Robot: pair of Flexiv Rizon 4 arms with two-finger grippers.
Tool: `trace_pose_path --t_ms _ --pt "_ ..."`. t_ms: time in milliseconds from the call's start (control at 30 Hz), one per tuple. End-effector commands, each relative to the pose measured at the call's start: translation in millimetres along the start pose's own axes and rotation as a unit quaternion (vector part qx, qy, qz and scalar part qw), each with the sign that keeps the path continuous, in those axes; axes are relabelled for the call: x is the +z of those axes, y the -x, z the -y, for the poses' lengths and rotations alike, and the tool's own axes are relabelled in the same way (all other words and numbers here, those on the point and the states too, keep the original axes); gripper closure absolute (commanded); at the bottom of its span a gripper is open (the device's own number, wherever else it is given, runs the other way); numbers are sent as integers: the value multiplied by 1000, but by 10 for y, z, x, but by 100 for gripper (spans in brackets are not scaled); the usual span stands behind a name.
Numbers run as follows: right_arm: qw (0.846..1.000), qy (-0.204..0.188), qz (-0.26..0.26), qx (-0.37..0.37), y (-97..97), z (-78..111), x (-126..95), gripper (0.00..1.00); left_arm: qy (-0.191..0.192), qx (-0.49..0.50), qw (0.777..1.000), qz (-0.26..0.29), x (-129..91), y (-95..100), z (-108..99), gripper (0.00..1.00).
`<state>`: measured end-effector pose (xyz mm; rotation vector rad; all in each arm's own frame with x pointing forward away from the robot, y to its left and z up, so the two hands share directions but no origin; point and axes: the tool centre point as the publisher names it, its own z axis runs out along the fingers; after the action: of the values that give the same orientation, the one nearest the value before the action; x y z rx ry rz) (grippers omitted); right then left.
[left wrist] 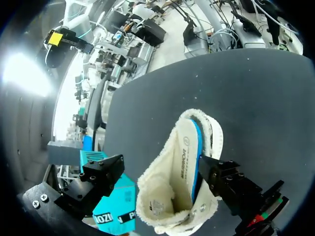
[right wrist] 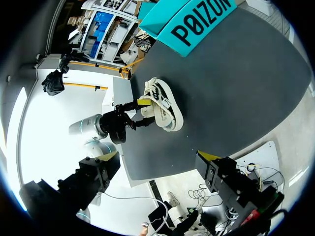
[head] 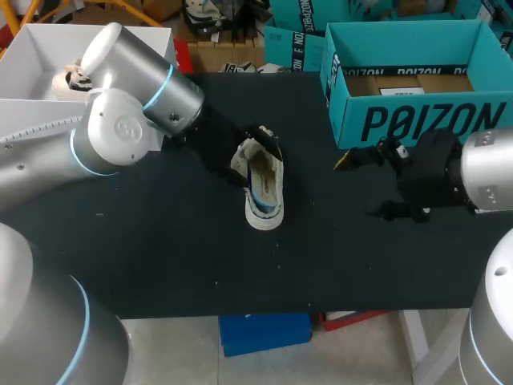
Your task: Take the shoe out of the shoebox, open the shoe tongue, remove and reinsert the insole, then place the shoe into the shoebox
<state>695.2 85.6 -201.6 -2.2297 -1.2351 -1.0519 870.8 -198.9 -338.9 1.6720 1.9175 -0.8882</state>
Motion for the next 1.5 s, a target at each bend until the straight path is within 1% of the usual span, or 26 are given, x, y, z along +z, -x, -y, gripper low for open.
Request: trace_pose_path --t_ms 33,233,267,300,333,367,433,567,700,867,1167,1500 --pt "1000 1 0 0 -3 4 17 0 -2 5 1000 -6 -85 18 70 0" --pt "1000 1 0 0 -3 4 17 0 -16 11 999 -37 -205 50 153 0" --pt "1000 1 0 0 -3 4 17 0 -18 13 999 -44 -221 47 170 8" --pt "1000 1 0 0 -3 4 17 0 -18 15 998 -51 -233 41 189 26" --pt "1000 1 0 0 -3 4 17 0 -20 16 998 -59 -241 28 204 53" --pt "1000 1 0 0 -3 4 17 0 -22 17 997 -66 -246 11 217 65" --pt "1000 1 0 0 -3 4 17 0 -25 18 996 -81 -242 -33 243 100" --pt "1000 1 0 0 -3 4 17 0 -32 17 994 -104 -203 -138 282 100" --pt "1000 1 0 0 -3 4 17 0 -49 13 990 -128 -134 -223 311 100" --pt "1000 1 0 0 -3 4 17 0 -56 12 986 -157 -40 -314 309 100" --pt "1000 1 0 0 -3 4 17 0 -63 13 982 -178 96 -411 253 100" --pt "1000 1 0 0 -3 4 17 0 -71 11 979 -189 184 -481 197 100"
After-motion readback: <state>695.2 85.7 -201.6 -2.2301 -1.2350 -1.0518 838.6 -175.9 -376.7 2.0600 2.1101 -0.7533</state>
